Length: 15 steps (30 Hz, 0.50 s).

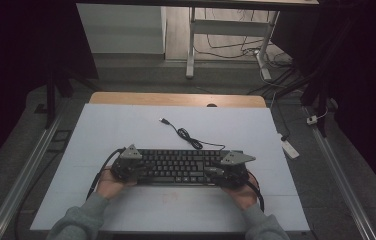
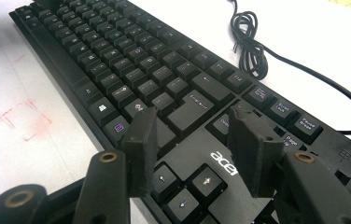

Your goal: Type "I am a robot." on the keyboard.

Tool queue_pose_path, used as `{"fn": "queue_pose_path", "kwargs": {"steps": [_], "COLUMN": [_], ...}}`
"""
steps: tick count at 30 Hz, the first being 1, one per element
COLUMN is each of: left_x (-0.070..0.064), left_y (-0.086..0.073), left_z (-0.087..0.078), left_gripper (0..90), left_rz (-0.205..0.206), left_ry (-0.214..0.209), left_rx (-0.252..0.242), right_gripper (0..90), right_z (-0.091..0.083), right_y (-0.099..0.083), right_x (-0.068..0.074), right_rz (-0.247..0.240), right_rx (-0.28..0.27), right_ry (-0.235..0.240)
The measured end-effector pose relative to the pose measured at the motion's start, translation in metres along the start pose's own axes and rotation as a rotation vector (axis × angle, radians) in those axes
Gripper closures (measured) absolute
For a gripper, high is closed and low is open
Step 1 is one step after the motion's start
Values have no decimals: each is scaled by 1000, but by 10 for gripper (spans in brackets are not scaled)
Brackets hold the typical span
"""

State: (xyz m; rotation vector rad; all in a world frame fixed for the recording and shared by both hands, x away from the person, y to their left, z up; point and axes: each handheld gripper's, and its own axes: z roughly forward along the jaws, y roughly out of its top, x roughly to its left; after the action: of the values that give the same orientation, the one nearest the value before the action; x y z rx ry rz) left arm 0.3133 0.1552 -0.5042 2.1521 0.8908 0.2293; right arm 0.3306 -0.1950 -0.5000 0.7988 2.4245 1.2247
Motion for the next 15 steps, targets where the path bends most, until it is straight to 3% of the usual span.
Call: {"fn": "queue_pose_path", "kwargs": {"steps": [15], "left_x": [-6], "left_y": [1], "left_z": [18], "left_gripper": [889], "left_rz": [14], "left_ry": [-7], "left_rx": [43], "right_gripper": [528], "right_z": [1], "right_y": [0], "right_x": [0], "right_rz": [-3], "right_rx": [5], "right_ry": [1]}}
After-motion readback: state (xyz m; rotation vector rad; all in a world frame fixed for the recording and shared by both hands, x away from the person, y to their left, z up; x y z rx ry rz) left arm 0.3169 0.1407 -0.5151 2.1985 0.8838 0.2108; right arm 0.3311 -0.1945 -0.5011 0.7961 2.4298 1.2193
